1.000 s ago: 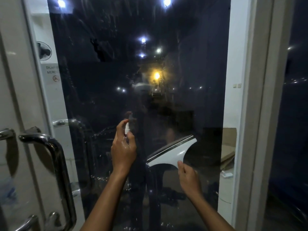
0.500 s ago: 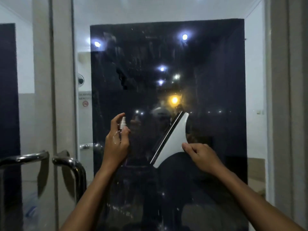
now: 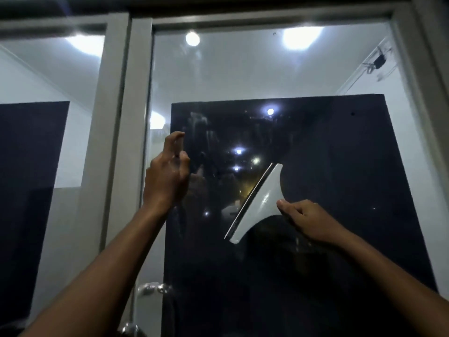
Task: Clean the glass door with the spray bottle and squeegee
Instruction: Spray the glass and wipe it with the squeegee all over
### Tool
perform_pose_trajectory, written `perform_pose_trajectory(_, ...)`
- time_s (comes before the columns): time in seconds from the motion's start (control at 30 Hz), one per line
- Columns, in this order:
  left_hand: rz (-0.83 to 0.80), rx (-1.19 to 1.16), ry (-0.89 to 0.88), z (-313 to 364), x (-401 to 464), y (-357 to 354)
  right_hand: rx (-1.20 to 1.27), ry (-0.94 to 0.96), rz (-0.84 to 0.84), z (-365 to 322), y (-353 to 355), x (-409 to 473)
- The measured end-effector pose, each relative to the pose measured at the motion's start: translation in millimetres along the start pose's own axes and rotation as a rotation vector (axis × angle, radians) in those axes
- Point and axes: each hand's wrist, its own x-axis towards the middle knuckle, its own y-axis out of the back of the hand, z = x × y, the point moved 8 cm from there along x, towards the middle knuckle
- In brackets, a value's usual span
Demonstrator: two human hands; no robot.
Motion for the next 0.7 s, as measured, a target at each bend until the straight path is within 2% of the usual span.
perform_pose_trajectory(0.17,0.04,0.003,-0.07,-14,47,-5,0.021,0.006,0.099,-29,10,36)
perform_pose_trajectory(0.27,0.061,0.037,-0.089,-20,65,-8,0.121,0.008,0.153,-44,19,54)
perform_pose_trajectory(0.43,0.118,0.053,-0.02,-34,77,-8,0.178,0.012,0.163,-54,21,68)
perform_pose_trajectory(0.7,0.124,0.051,-0.076,-28,87,-11,0.296,0.008,0.218,-61,28,75)
